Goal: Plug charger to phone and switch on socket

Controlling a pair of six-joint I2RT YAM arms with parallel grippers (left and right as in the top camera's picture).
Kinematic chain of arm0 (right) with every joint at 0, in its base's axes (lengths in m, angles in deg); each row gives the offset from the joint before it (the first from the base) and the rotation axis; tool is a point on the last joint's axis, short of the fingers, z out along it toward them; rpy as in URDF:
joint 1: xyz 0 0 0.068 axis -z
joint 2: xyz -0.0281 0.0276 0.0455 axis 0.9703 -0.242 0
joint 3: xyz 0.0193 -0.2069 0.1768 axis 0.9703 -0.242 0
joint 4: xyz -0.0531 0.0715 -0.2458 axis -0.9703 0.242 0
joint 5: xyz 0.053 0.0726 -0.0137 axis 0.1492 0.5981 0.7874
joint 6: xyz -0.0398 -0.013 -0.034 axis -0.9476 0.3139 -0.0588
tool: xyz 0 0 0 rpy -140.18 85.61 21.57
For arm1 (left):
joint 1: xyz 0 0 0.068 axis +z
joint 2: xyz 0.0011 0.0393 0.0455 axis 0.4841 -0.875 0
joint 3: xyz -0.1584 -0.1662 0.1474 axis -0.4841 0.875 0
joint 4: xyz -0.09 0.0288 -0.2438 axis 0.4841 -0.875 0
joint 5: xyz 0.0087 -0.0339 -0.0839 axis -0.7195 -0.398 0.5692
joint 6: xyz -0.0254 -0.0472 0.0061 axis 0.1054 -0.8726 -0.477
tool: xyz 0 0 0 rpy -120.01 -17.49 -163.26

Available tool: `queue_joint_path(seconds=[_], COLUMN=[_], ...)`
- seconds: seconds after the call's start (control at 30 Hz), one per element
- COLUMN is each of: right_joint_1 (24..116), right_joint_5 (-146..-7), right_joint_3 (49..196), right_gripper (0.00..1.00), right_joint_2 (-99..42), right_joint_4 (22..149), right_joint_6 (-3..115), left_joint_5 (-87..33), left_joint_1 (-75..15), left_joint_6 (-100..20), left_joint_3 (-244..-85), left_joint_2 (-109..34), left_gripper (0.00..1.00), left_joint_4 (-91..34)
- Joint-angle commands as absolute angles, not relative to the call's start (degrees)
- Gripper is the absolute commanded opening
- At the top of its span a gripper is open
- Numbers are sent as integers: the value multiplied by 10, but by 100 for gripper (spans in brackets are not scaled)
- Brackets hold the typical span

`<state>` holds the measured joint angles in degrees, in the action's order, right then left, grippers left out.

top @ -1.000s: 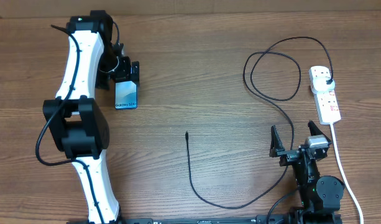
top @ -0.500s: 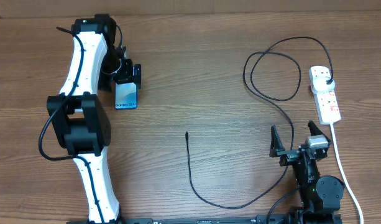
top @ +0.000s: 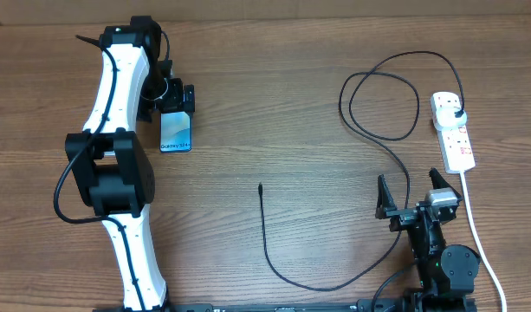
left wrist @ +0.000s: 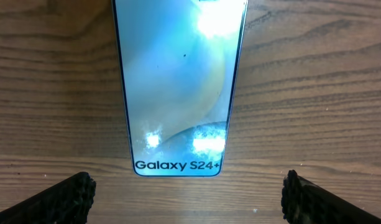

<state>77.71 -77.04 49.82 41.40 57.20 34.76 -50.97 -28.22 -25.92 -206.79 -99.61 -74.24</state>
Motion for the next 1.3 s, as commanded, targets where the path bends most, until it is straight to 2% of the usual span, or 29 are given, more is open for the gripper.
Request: queue_joint_path(seconds=[0.0, 1.27], right_joint_1=[773, 773], right_joint_5=[-772, -772], right_joint_3=[492, 492], right_gripper=[100, 100], right_joint_2=[418, 418], right_joint_4=[569, 569], right_joint_6=[351, 351], left_joint_5=[-518, -522], left_joint_1=[-286, -286], left_joint_6=[-264, -273], left_joint_3=[-2076, -2075], left_joint_2=[-1008, -1063], left_gripper=[100, 100], left_joint_4=[-733, -703])
